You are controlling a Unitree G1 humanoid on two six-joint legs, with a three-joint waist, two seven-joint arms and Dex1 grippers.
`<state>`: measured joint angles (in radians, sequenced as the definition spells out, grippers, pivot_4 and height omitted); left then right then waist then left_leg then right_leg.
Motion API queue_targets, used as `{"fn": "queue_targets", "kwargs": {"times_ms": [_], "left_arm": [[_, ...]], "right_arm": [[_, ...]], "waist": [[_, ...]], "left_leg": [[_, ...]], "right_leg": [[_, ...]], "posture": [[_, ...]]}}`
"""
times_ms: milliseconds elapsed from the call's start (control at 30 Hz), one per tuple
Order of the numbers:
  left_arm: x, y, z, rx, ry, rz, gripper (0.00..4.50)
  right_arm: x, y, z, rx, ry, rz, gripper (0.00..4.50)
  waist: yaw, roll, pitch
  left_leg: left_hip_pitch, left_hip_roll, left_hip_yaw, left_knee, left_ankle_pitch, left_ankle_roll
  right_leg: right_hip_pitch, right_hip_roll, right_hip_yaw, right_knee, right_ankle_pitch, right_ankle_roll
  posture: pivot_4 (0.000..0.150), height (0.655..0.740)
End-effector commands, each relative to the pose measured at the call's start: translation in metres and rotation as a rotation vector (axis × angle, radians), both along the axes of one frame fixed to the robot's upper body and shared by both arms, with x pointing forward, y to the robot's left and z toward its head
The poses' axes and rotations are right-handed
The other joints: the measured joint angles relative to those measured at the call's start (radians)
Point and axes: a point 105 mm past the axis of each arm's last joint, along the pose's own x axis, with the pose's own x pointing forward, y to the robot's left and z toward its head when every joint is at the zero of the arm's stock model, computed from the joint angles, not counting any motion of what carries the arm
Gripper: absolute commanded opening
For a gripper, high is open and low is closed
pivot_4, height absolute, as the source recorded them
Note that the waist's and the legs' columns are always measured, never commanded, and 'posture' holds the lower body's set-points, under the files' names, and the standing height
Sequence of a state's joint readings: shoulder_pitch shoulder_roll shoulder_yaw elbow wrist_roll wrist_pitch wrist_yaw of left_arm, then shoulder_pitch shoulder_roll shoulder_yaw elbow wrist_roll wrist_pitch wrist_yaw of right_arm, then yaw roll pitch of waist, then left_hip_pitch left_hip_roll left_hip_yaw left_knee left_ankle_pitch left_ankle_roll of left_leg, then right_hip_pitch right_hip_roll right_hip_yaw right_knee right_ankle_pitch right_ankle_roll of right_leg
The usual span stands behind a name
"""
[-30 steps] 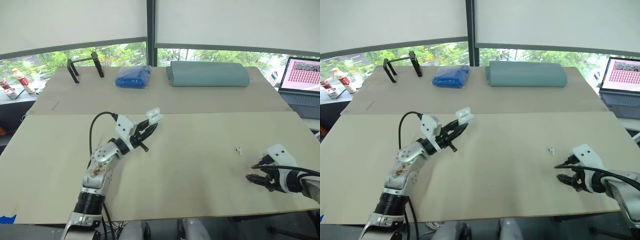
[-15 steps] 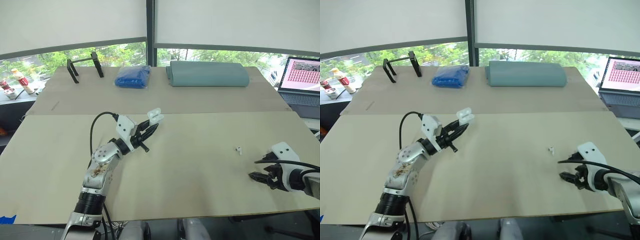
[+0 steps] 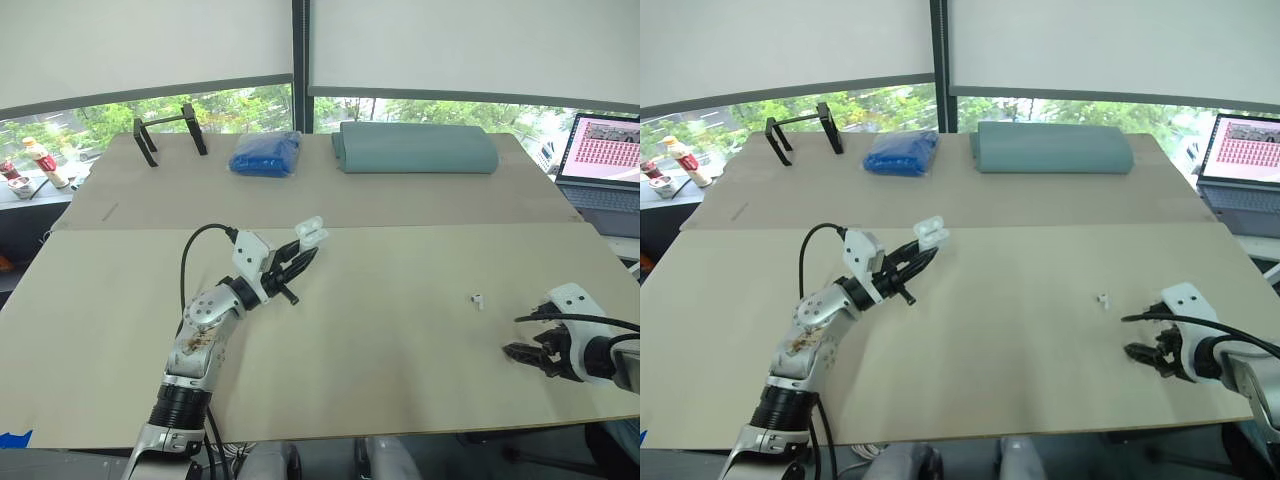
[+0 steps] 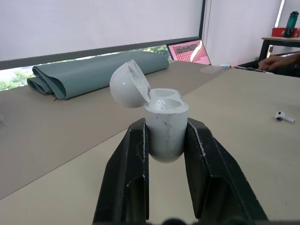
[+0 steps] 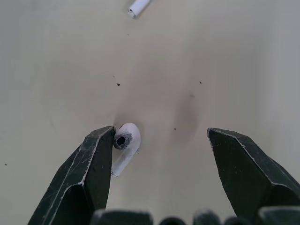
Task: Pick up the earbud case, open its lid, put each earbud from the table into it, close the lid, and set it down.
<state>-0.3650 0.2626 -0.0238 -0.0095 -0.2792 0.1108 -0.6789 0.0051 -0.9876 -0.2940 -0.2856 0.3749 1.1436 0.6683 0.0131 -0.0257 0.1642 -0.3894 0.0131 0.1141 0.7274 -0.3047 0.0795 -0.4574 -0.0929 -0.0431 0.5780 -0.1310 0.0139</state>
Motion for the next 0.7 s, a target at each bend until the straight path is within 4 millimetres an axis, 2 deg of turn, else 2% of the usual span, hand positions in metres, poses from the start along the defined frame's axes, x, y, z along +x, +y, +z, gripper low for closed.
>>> {"fn": "queue_targets", "kwargs": {"times_ms": [33, 700], "left_arm": [[-0.005, -0.004, 0.009, -0.017, -0.034, -0.022, 0.56], [-0.006, -0.005, 0.008, -0.019, -0.029, -0.032, 0.56]], "right_arm": [[0.005, -0.007, 0.019, -0.031, -0.064, -0.008, 3.51], [0.002, -0.018, 0.021, -0.042, -0.058, -0.043, 3.51]], "waist": [[0.0, 0.0, 0.0], [0.0, 0.0, 0.0]], "left_leg": [[0.0, 0.0, 0.0, 0.0, 0.0, 0.0], [0.0, 0.0, 0.0, 0.0, 0.0, 0.0]], "right_leg": [[0.0, 0.0, 0.0, 0.0, 0.0, 0.0], [0.0, 0.0, 0.0, 0.0, 0.0, 0.001]], "posture": [[0.15, 0.74], [0.15, 0.74]]}}
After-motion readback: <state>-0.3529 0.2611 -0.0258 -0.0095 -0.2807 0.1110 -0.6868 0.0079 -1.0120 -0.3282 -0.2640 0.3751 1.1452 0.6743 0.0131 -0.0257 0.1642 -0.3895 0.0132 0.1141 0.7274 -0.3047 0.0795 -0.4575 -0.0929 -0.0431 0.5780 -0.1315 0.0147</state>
